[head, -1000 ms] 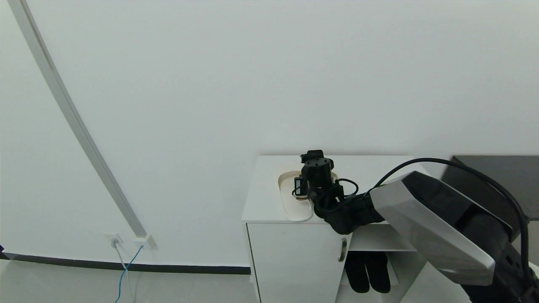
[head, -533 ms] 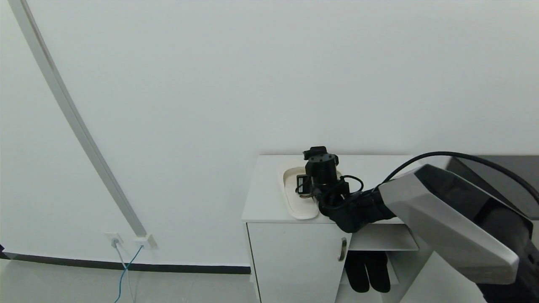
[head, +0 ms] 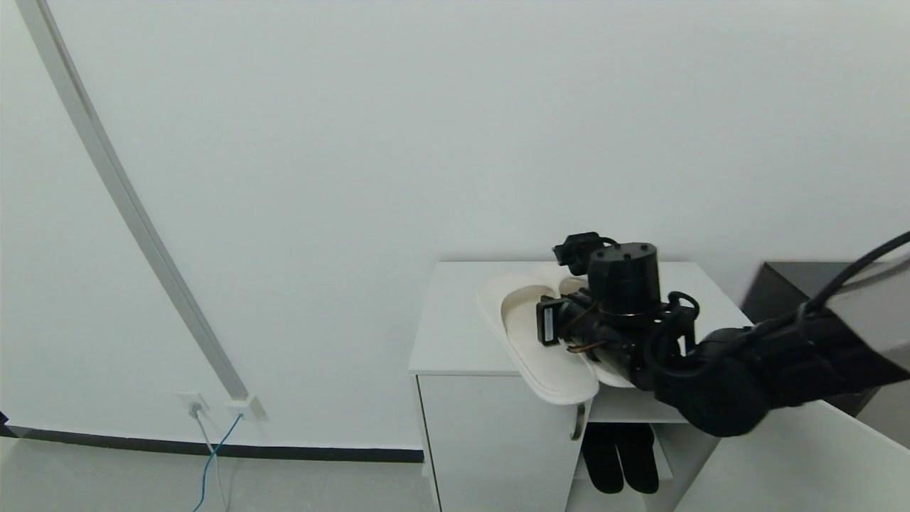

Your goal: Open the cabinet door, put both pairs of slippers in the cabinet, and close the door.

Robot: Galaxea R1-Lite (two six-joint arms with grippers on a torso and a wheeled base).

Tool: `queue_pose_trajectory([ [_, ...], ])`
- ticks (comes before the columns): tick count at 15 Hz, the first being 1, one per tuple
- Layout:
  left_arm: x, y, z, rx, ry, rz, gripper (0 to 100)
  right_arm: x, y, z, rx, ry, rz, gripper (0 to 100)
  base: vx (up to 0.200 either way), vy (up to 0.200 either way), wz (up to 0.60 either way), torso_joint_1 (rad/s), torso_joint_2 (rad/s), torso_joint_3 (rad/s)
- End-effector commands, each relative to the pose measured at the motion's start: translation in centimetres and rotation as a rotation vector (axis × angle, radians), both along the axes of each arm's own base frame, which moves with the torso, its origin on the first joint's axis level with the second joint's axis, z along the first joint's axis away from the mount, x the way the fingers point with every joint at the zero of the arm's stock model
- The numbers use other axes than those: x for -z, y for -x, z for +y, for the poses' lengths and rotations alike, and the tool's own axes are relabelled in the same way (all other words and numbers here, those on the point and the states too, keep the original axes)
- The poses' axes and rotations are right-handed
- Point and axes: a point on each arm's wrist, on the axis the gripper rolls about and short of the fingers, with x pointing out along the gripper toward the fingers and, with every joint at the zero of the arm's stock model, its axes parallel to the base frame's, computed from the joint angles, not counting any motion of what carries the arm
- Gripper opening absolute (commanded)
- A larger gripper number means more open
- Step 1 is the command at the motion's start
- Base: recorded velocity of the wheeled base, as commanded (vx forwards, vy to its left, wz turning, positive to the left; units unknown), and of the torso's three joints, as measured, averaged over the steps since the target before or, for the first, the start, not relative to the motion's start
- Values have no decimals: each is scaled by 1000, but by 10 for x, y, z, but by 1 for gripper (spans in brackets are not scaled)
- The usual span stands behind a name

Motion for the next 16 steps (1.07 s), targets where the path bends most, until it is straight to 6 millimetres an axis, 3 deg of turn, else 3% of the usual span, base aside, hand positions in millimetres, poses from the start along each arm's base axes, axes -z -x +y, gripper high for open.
queue_pose_trajectory([
  [1, 0, 0, 0, 1, 0, 1, 0, -45, 61, -41, -115, -33, -76, 0, 0, 0, 0, 0, 0, 0],
  [4, 0, 0, 0, 1, 0, -1, 0, -59, 102, -62, -286, -50, -103, 0, 0, 0, 0, 0, 0, 0],
  [5, 0, 0, 0, 1, 0, -1, 0, -59, 107, -63, -318, -53, -99, 0, 0, 0, 0, 0, 0, 0],
  [14, 0, 0, 0, 2, 2, -1, 0, -40, 117, -66, -457, 52, -84, 0, 0, 0, 0, 0, 0, 0],
  [16, 0, 0, 0, 4, 2, -1, 0, -40, 117, -66, -455, 53, -84, 0, -200, 0, 0, 5, 2, 2],
])
